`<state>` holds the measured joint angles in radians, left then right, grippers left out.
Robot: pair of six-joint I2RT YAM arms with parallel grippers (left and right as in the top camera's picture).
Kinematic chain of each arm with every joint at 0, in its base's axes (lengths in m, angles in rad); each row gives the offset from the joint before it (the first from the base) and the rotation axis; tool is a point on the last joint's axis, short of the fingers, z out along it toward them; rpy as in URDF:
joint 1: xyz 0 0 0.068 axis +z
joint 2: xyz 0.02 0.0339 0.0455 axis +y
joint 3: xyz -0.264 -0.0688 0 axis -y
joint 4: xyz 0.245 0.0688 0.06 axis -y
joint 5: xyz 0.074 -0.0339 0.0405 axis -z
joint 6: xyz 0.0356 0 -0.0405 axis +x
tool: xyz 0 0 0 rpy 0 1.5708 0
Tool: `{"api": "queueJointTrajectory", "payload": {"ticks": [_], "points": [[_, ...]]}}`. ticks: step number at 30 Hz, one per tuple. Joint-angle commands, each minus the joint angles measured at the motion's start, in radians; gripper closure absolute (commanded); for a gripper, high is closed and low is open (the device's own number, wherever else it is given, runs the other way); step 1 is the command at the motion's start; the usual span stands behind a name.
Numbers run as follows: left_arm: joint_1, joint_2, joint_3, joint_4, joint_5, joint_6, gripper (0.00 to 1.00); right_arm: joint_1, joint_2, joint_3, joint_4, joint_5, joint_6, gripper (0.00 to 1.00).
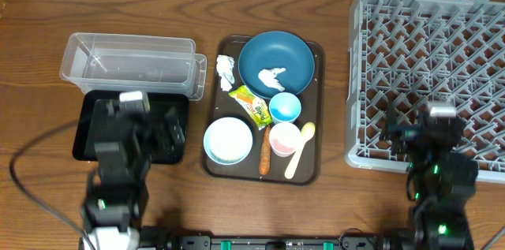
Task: Sort waste into correct bins and load items into the dishwasher rack
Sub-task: 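Reach the left gripper to the white tissue on the tray and grasp it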
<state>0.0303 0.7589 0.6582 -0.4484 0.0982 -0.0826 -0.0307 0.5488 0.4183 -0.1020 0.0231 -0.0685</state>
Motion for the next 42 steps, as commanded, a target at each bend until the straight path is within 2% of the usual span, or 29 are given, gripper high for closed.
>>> {"api": "queueJointTrajectory", "payload": {"ticks": [1, 6, 11, 16, 25, 34, 42], "points": [[0.001, 0.155, 0.190, -0.109, 0.068, -0.008, 0.06, 0.015, 0.161, 0.144, -0.062, -0.017, 0.015, 0.01], [0.002, 0.349, 0.436, -0.399, 0.096, -0.007, 0.06, 0.015, 0.379, 0.349, -0.229, -0.085, 0.015, 0.01], [0.001, 0.427, 0.461, -0.432, 0.123, -0.008, 0.06, 0.015, 0.490, 0.414, -0.283, -0.145, 0.033, 0.01], [-0.003, 0.460, 0.461, -0.352, 0.213, -0.009, 0.06, 0.015, 0.505, 0.414, -0.267, -0.182, 0.039, 0.01], [-0.136, 0.556, 0.461, -0.159, 0.211, -0.028, 0.06, 0.015, 0.505, 0.414, -0.254, -0.181, 0.038, 0.01], [-0.277, 0.757, 0.461, -0.005, 0.117, -0.027, 0.07, 0.015, 0.505, 0.414, -0.254, -0.180, 0.038, 0.01], [-0.291, 0.933, 0.461, 0.086, 0.060, -0.027, 0.14, 0.015, 0.505, 0.414, -0.254, -0.180, 0.038, 0.01]]}}
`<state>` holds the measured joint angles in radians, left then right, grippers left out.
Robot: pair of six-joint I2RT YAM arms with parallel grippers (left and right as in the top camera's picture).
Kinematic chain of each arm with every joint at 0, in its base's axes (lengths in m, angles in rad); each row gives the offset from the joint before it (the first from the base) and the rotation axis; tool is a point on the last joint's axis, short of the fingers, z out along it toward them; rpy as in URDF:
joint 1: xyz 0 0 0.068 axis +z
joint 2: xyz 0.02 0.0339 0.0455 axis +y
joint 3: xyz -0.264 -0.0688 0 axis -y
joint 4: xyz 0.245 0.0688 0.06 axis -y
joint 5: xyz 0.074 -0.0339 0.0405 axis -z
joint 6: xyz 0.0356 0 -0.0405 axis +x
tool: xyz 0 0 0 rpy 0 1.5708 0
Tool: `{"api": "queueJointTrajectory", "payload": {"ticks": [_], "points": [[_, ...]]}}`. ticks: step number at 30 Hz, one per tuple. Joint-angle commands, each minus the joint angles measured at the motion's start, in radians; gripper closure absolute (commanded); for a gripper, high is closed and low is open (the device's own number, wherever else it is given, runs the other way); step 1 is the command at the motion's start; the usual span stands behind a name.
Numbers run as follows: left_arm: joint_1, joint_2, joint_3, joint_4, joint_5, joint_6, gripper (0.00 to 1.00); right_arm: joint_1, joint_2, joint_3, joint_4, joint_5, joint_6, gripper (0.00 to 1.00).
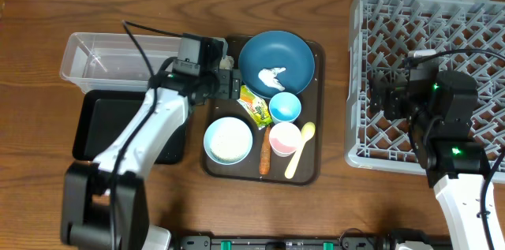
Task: Sort waste into correct bins and load items into the dishwasher rack
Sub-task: 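Reach the left gripper to the white tissue on the tray and grasp it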
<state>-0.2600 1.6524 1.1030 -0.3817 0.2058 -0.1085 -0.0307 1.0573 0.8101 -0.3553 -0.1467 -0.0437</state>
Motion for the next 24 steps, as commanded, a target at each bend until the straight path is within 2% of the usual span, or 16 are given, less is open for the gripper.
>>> {"api": "queueJointTrajectory", "payload": {"ticks": [1, 10, 14, 17, 20, 24], "points": [[-0.001, 0.055, 0.016, 0.031, -0.059, -0.002, 0.15, 0.015, -0.003, 0.022, -0.001, -0.011, 0.013, 0.01], [-0.002, 0.166, 0.016, 0.114, -0.065, -0.001, 0.18, 0.015, -0.003, 0.022, -0.001, -0.011, 0.013, 0.01], [-0.002, 0.187, 0.016, 0.143, -0.065, -0.001, 0.32, 0.015, -0.003, 0.022, -0.001, -0.011, 0.013, 0.01], [-0.002, 0.208, 0.016, 0.156, -0.064, -0.002, 0.34, 0.015, -0.003, 0.022, -0.001, -0.011, 0.013, 0.01], [-0.002, 0.224, 0.016, 0.155, -0.064, -0.002, 0.50, 0.015, -0.003, 0.022, -0.001, -0.011, 0.013, 0.01], [-0.002, 0.224, 0.016, 0.163, -0.064, -0.002, 0.63, 0.015, -0.003, 0.022, -0.001, -0.011, 0.013, 0.01]]}}
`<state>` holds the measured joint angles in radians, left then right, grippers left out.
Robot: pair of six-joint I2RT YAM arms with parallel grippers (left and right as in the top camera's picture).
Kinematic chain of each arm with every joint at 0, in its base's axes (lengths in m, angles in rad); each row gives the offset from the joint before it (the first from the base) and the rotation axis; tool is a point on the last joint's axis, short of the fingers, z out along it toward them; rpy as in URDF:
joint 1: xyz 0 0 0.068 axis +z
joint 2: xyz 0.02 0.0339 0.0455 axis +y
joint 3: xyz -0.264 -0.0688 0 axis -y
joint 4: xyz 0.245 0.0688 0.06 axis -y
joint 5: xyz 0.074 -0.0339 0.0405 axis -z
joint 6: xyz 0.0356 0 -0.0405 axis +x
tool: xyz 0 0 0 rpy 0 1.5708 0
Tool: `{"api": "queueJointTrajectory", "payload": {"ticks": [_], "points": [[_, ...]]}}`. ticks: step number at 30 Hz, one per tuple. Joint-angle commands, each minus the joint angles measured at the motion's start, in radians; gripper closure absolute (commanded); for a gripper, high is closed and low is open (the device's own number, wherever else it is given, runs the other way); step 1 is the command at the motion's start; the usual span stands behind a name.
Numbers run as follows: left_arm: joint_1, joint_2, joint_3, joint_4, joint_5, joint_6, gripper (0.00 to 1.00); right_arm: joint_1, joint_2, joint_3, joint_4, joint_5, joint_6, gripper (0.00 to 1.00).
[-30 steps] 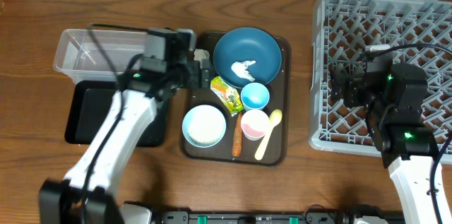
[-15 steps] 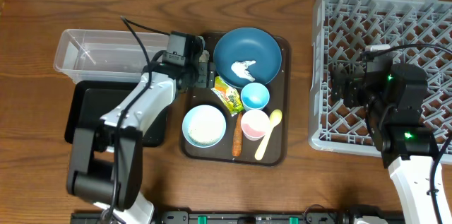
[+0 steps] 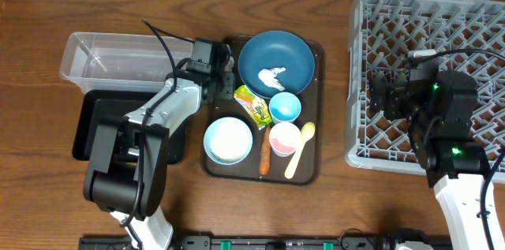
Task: Sort waste into correct bins and load items into the dishwasher rack
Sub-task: 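Reach the left gripper to the white tissue on the tray and grasp it, then carry the tissue with the left gripper and drop it into the clear bin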
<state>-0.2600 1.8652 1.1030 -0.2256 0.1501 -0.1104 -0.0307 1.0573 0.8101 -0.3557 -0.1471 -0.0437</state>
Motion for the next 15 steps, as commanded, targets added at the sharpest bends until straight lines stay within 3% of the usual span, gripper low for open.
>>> {"api": "queueJointTrajectory", "payload": {"ticks": [1, 5, 7, 15], "points": [[-0.002, 0.011, 0.016, 0.008, -0.009, 0.000, 0.69, 0.015, -0.003, 0.022, 0.000, -0.010, 0.013, 0.01], [-0.002, -0.002, 0.016, 0.008, -0.009, 0.000, 0.88, 0.015, -0.003, 0.022, 0.000, -0.010, 0.013, 0.01], [-0.001, -0.025, 0.016, 0.007, -0.009, 0.001, 0.93, 0.015, -0.003, 0.022, 0.000, -0.010, 0.013, 0.01], [0.000, -0.225, 0.016, -0.001, -0.010, 0.001, 0.94, 0.015, -0.003, 0.022, 0.000, -0.007, 0.013, 0.01]]}}
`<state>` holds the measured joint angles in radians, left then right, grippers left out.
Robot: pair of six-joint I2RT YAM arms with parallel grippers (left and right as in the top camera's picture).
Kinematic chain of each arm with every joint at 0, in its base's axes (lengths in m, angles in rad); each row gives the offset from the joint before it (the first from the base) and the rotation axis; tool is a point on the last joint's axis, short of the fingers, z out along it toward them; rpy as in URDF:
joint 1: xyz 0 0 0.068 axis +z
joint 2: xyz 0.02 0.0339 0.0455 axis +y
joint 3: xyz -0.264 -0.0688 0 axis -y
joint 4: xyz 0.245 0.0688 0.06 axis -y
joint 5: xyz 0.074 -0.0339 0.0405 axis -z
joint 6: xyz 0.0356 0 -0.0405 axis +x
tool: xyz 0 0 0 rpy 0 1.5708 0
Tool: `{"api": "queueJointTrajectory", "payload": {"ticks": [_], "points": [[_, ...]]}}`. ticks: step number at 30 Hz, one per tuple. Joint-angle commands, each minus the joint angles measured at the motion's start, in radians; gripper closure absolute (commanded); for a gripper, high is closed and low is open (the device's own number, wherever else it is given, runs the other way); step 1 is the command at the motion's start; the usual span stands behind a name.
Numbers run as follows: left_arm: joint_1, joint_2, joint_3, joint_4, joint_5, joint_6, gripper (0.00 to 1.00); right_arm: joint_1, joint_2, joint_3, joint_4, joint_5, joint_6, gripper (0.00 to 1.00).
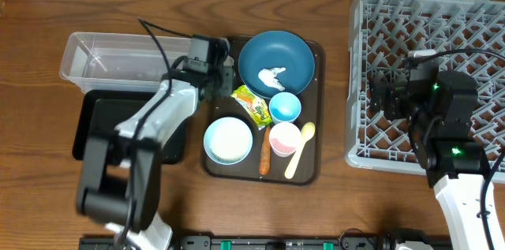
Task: Sort waste into correct bins and load items into the dishwasher rack
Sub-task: 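Carry the tissue with the left gripper and drop it into the clear bin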
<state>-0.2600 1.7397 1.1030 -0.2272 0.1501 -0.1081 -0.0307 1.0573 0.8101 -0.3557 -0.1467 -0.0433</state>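
My left gripper is down over the upper left corner of the brown tray, where it hides whatever lies beneath; its jaws cannot be made out from overhead. The tray holds a blue plate with a crumpled white paper, a yellow-green wrapper, a small blue bowl, a pink cup, a white bowl, a carrot and a yellow spoon. My right gripper hovers over the left side of the grey dishwasher rack.
A clear plastic bin stands left of the tray, and a black bin sits in front of it, partly under my left arm. The rack fills the right side of the wooden table.
My left gripper stays at the tray's upper left corner, a touch farther back, and the arm behind it has swung. The right arm and the tray's items have not moved.
Both arms first sat low at the front, the left over the black bin, with a white tissue showing at the tray's upper left. Then the left gripper was at that corner and the right over the rack's left side. Both remain there.
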Motion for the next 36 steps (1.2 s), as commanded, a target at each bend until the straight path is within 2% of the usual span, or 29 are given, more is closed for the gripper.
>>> {"api": "queueJointTrajectory", "payload": {"ticks": [1, 4, 11, 19, 20, 24, 25, 28, 33, 36], "points": [[0.000, -0.132, 0.016, -0.001, -0.010, -0.001, 0.94, 0.015, -0.003, 0.022, 0.000, -0.007, 0.013, 0.01], [0.002, -0.216, 0.016, -0.020, -0.061, -0.001, 0.94, 0.015, -0.003, 0.022, 0.000, -0.007, 0.013, 0.01], [0.026, -0.282, 0.016, -0.076, -0.353, -0.001, 0.94, 0.015, -0.003, 0.022, 0.000, -0.007, 0.013, 0.01], [0.145, -0.233, 0.014, -0.089, -0.364, -0.002, 0.94, 0.015, -0.003, 0.022, 0.000, -0.007, 0.013, 0.01], [0.154, -0.228, 0.014, -0.090, -0.364, -0.002, 0.90, 0.015, -0.003, 0.022, 0.000, -0.007, 0.013, 0.01], [0.172, -0.217, 0.014, -0.089, -0.360, -0.002, 0.44, 0.015, -0.003, 0.022, 0.000, -0.007, 0.013, 0.01], [0.172, -0.218, 0.014, -0.089, -0.359, -0.002, 0.40, 0.015, -0.003, 0.022, 0.000, -0.007, 0.013, 0.01], [0.167, -0.220, 0.014, -0.090, -0.270, -0.002, 0.38, 0.015, -0.003, 0.022, 0.000, -0.007, 0.013, 0.01], [0.138, -0.219, 0.014, -0.107, 0.075, -0.001, 0.38, 0.015, -0.003, 0.022, 0.000, -0.007, 0.013, 0.01], [0.106, -0.204, 0.014, -0.116, 0.127, 0.006, 0.38, 0.015, -0.003, 0.022, 0.000, -0.007, 0.013, 0.01]]}}
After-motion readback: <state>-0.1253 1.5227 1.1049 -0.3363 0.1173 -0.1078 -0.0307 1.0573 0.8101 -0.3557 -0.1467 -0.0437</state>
